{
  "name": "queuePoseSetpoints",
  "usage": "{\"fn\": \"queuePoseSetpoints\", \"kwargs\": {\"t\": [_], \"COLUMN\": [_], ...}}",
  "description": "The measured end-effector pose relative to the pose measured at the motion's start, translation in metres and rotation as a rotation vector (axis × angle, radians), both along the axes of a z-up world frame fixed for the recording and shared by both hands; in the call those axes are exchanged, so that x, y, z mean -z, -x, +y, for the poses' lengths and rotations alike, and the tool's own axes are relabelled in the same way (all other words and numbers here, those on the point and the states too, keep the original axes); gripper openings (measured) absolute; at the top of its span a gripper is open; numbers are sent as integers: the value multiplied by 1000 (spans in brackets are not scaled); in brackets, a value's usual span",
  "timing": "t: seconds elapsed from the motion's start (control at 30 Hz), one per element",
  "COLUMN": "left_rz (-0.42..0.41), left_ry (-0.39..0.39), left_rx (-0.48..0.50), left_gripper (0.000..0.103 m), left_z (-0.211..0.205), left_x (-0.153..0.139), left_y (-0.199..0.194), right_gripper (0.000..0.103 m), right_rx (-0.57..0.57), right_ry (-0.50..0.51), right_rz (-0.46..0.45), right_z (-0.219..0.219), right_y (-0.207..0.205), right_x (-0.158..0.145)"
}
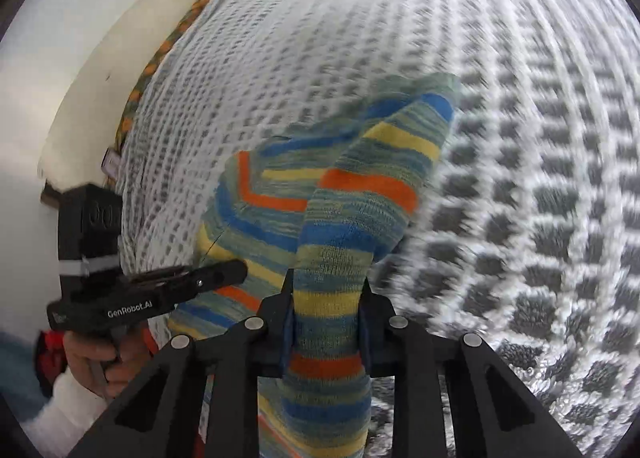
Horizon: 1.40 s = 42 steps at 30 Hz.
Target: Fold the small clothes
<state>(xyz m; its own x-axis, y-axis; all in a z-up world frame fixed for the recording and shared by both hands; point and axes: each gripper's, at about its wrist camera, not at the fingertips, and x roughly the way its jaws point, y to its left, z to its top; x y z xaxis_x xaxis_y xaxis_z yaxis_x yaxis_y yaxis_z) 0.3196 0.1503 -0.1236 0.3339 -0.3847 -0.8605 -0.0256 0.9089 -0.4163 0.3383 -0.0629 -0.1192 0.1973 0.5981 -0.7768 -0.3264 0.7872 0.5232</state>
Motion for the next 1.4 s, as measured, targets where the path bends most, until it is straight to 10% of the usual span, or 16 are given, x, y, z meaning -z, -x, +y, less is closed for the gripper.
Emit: {"fn": "queuePoseSetpoints", "kwargs": {"t": [0.2, 0.37, 0.43, 0.5, 0.73, 0.87, 1.1, 1.4], "left_rz": [-258, -300, -255, -242, -282, -311, -194, -259], "left_ry": [-54, -161, -269, -416, -600, -706, -672, -647], "left_rx": [-122, -209, -249, -271, -253, -308, -271, -273], "left_gripper": [15, 30, 78, 82, 99, 100, 100, 100], "left_z": [32, 65, 70, 73, 37, 14, -10, -24], "left_x": [-100, -115, -96, -80, -75, -95, -115, -138], "left_y": [40, 26, 18, 23, 84, 119, 147, 169], "right_gripper": [25, 28, 46, 82, 100, 100, 100, 100], "right_rx": [-227, -260, -202, -117, -58, -71, -1, -21], "right_ry": [19, 15, 105, 197, 305, 343, 355, 422], "right_rz": [-324, -373, -326, -347, -413, -367, -328, -380], "right_z": [68, 101, 101, 87, 36, 19, -5, 5], "right_y": [23, -12, -33, -36, 38, 89, 140, 154], "right_x": [-105, -133, -124, -124, -136, -126, -121, -137]}}
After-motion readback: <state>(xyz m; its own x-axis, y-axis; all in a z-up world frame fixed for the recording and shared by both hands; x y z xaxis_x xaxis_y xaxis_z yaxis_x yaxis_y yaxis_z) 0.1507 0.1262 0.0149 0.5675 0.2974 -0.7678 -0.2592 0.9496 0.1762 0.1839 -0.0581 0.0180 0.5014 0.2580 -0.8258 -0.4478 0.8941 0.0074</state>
